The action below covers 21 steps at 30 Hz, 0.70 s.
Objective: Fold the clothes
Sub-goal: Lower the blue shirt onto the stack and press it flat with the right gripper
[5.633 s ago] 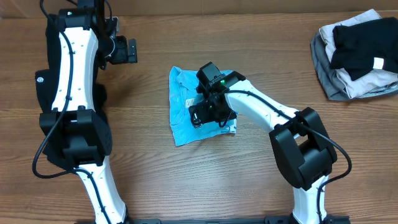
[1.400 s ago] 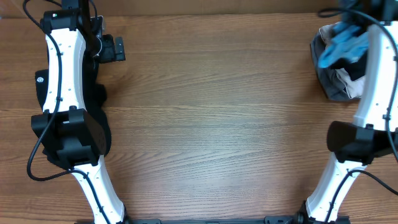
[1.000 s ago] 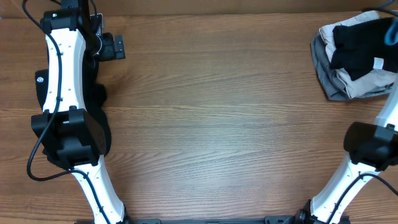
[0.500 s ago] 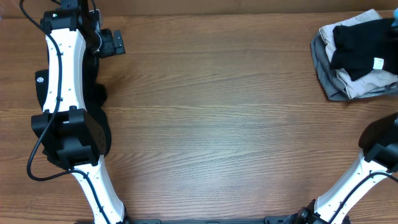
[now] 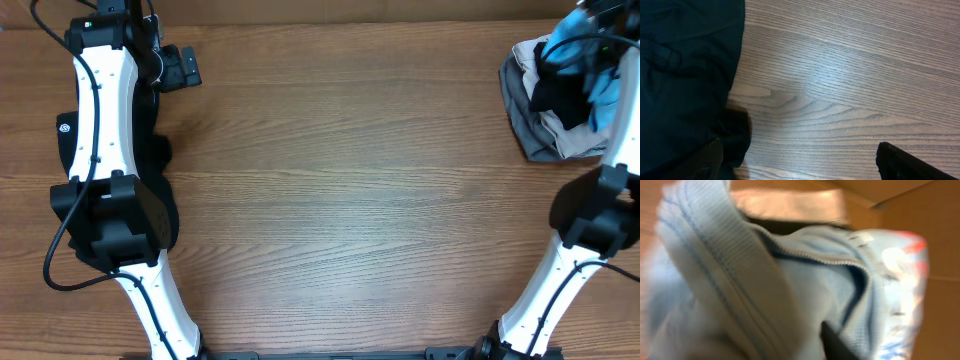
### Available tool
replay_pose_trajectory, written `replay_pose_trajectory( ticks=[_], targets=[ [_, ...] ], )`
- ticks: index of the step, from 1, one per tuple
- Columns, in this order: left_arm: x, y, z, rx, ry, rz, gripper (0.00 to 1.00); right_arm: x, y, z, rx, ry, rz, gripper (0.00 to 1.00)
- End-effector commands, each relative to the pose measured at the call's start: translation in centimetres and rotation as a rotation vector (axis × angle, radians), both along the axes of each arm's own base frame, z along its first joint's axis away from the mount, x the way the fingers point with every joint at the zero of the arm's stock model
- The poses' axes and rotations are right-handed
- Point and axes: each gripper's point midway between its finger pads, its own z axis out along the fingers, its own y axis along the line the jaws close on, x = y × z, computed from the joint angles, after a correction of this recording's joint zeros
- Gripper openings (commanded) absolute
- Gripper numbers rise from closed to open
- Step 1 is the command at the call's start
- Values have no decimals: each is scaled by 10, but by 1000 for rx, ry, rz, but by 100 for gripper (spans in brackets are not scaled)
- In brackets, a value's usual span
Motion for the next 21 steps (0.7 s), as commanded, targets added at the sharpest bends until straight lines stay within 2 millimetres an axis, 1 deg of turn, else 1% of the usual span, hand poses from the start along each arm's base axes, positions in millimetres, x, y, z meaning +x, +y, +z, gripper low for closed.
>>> replay_pose_trajectory(
  ticks=[1, 3, 6, 9, 11, 13, 14, 16, 18, 19, 20, 21],
  targets=[
    [4, 0, 12, -1, -32, 10, 100, 1, 3, -22, 33, 37, -37, 100],
    [3, -1, 12, -2, -30, 10, 100, 1, 3, -20, 65, 8, -101, 100],
    [3, -1, 12, -2, -30, 10, 100, 2, 0, -6, 102, -60, -175, 100],
    [3, -1, 12, -2, -30, 10, 100, 5, 6, 20, 152, -142, -197, 100],
    [3, -1, 12, -2, -30, 11, 100, 7, 14, 45, 198, -212, -191, 100],
    [3, 0, 12, -1, -30, 11, 100, 8, 27, 70, 249, -279, -169, 100],
    [3, 0, 12, -1, -30, 11, 100, 8, 38, 88, 285, -318, -136, 100],
    [3, 0, 11, -1, -29, 11, 100, 5, 54, 113, 340, -375, -106, 100],
    [3, 0, 12, -1, -29, 11, 100, -2, 73, 139, 399, -424, -77, 100],
    [3, 0, 12, -1, -29, 11, 100, -6, 80, 147, 421, -434, -62, 100],
    [3, 0, 12, -1, -29, 11, 100, -16, 98, 163, 460, -447, -31, 100],
    [3, 0, 12, -1, -29, 11, 100, -22, 107, 170, 482, -449, -27, 100]
  ],
)
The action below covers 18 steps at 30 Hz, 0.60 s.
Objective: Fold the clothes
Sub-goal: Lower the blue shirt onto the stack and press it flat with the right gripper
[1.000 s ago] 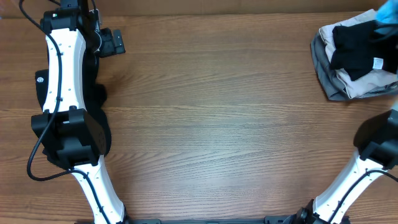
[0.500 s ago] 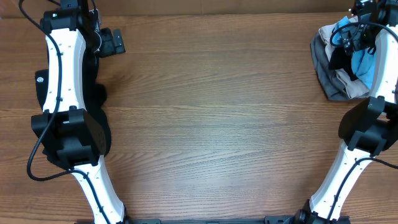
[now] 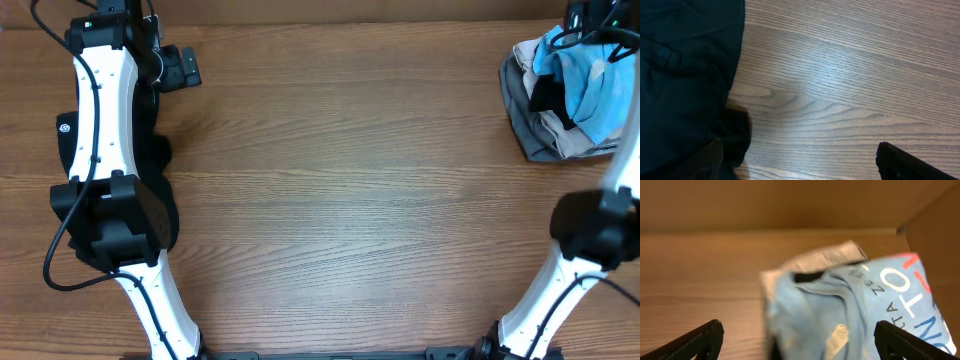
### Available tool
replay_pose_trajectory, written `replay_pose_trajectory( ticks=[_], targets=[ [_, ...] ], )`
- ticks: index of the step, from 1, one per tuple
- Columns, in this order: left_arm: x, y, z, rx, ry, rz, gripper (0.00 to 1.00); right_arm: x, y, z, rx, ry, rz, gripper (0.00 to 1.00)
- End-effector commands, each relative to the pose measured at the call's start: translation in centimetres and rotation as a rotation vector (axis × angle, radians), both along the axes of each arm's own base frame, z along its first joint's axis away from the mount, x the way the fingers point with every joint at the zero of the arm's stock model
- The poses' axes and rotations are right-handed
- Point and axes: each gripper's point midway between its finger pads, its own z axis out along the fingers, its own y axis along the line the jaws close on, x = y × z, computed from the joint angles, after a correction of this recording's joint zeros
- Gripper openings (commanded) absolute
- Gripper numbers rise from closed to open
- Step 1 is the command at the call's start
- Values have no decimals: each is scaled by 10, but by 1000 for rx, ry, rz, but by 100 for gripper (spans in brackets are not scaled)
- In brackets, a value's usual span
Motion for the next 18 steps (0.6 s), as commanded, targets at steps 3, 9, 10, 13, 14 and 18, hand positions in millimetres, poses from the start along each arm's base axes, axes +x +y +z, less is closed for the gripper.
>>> replay_pose_trajectory(
  ticks=[3, 9, 10, 13, 14, 18],
  targets=[
    [3, 0, 12, -1, -30, 11, 100, -41, 74, 92, 205, -158, 75, 100],
    [3, 0, 12, -1, -30, 11, 100, -64, 140, 99, 464, -103, 194, 100],
    [3, 0, 12, -1, -30, 11, 100, -67, 148, 99, 500, -89, 211, 100],
    [3, 0, 12, -1, -30, 11, 100, -72, 160, 96, 542, -56, 228, 100],
    [3, 0, 12, -1, -30, 11, 100, -73, 162, 96, 544, -54, 231, 100],
    [3, 0, 12, -1, -30, 11, 100, -73, 162, 95, 542, -50, 230, 100]
  ],
)
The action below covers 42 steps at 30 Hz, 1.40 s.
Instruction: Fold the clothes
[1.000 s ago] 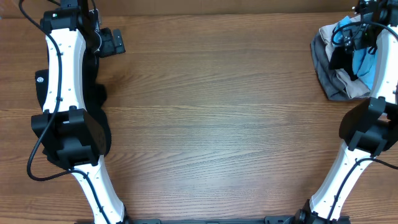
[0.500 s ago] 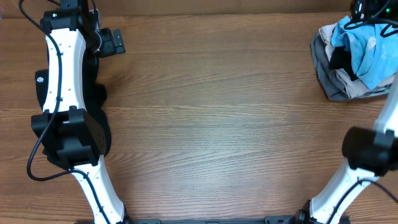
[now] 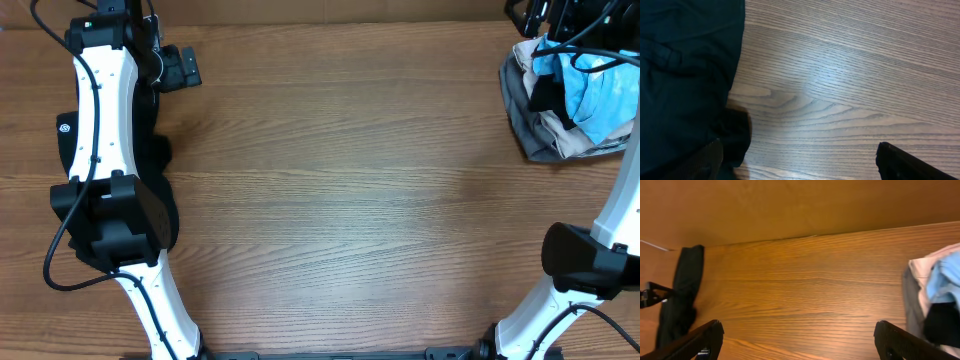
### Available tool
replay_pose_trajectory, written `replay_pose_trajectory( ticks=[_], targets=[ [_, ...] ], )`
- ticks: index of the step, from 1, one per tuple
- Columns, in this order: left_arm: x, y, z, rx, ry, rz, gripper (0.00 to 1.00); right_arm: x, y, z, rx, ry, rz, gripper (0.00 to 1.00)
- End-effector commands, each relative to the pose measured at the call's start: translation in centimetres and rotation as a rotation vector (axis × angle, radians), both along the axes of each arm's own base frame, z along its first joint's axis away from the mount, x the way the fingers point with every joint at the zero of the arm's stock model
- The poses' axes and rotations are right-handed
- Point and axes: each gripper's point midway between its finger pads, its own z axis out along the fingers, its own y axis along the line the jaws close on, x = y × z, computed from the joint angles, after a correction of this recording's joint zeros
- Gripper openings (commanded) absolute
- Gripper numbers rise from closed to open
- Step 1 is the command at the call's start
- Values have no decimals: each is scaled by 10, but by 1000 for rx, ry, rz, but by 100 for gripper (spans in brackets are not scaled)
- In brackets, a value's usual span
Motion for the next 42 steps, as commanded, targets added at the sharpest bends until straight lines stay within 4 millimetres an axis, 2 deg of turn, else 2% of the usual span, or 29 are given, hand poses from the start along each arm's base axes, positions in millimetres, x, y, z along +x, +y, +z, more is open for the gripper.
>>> replay_pose_trajectory(
  ticks=[1, 6, 13, 15, 22, 26, 31, 36, 42],
  targets=[
    [3, 0, 12, -1, -30, 11, 100, -3, 9, 3, 43, 8, 18, 100],
    [3, 0, 12, -1, -30, 11, 100, -15, 12, -7, 60, 75, 18, 100],
    [3, 0, 12, -1, -30, 11, 100, -14, 11, -7, 38, 72, 12, 100],
    [3, 0, 12, -1, -30, 11, 100, -14, 12, 1, 27, 40, 16, 100],
    [3, 0, 12, -1, -30, 11, 100, -15, 38, 54, -114, -172, 12, 100],
    [3, 0, 12, -1, -30, 11, 100, -25, 55, 79, -160, -269, 14, 100],
    [3, 0, 12, -1, -30, 11, 100, -43, 75, 97, -155, -344, 54, 100],
    [3, 0, 12, -1, -30, 11, 100, -62, 84, 99, -150, -410, 72, 100],
    [3, 0, 12, -1, -30, 11, 100, -94, 82, 68, -155, -455, 63, 100]
  ],
)
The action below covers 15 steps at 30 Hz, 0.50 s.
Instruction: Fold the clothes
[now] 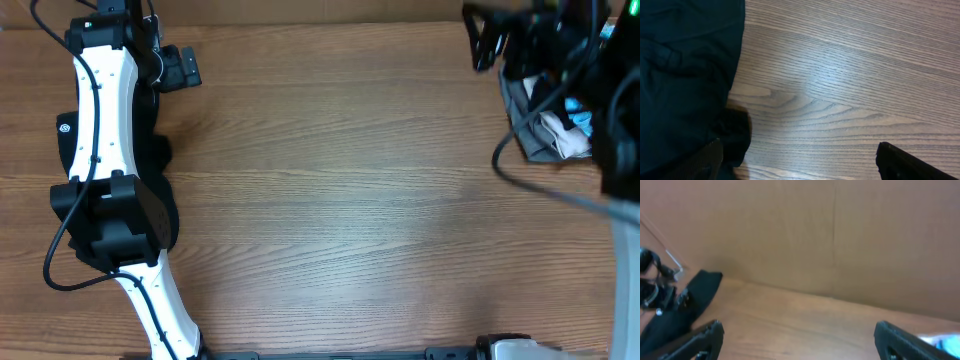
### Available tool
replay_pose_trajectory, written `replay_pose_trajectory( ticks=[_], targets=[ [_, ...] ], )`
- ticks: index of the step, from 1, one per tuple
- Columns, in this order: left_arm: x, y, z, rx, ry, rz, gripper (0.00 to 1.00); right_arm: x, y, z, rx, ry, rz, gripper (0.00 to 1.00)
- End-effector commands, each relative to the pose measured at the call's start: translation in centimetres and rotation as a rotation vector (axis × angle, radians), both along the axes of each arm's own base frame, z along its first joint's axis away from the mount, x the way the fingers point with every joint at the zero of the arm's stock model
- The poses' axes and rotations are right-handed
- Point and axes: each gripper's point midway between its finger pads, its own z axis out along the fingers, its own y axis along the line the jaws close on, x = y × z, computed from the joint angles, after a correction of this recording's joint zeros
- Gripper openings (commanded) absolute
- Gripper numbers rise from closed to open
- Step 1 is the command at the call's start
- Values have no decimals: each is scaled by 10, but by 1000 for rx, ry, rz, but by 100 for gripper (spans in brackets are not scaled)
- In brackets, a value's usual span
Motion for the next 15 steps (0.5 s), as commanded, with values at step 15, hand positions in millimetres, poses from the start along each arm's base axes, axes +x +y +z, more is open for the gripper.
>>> replay_pose_trajectory(
  ticks=[15],
  targets=[
    [3, 0, 12, -1, -30, 10, 100, -111, -23, -120, -6, -203, -102, 100]
  ],
)
